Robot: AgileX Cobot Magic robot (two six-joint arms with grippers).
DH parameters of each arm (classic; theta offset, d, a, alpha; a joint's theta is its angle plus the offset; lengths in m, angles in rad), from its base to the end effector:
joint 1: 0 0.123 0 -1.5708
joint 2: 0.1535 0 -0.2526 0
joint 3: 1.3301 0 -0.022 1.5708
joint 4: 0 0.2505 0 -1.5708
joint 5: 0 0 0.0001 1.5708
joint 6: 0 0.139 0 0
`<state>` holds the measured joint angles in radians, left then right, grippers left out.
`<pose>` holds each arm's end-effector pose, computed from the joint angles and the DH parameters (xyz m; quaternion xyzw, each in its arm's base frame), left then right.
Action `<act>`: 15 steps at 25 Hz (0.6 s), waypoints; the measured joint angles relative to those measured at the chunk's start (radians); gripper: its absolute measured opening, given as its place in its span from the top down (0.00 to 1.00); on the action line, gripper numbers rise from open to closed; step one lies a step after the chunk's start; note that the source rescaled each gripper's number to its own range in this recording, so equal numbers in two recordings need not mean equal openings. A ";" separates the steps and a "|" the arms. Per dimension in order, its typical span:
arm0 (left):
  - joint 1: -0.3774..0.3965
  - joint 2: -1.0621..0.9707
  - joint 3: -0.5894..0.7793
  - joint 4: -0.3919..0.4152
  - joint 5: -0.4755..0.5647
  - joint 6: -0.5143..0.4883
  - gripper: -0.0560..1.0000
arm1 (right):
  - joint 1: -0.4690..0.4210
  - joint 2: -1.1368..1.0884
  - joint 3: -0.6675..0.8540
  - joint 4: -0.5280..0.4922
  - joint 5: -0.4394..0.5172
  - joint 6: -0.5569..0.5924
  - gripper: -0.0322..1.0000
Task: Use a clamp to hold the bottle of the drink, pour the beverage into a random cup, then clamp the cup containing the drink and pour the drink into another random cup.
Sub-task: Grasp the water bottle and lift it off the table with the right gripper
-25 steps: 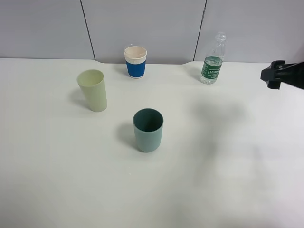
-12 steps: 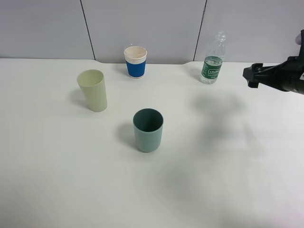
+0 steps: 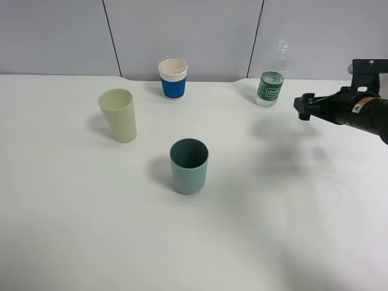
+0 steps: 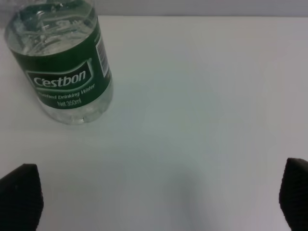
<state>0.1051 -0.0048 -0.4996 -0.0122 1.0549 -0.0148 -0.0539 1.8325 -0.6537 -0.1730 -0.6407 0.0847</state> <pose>0.0699 0.0059 0.2562 -0.0507 0.8490 0.0176 0.5256 0.3611 -0.0052 0.0808 -0.0275 0.8481 0.0151 0.5290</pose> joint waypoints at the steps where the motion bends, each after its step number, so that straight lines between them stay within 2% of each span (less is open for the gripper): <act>1: 0.000 0.000 0.000 0.000 0.000 0.000 0.04 | 0.000 0.016 -0.019 -0.008 -0.002 0.000 0.00; 8: 0.000 0.000 0.000 0.000 0.000 0.000 0.04 | 0.000 0.127 -0.134 -0.131 -0.011 0.000 0.00; 15: 0.000 0.000 0.000 0.000 0.000 0.000 0.04 | 0.000 0.215 -0.243 -0.202 -0.043 -0.009 0.00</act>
<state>0.1051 -0.0048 -0.4996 -0.0122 1.0549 -0.0148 -0.0539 2.0470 -0.8962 -0.3747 -0.6837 0.0755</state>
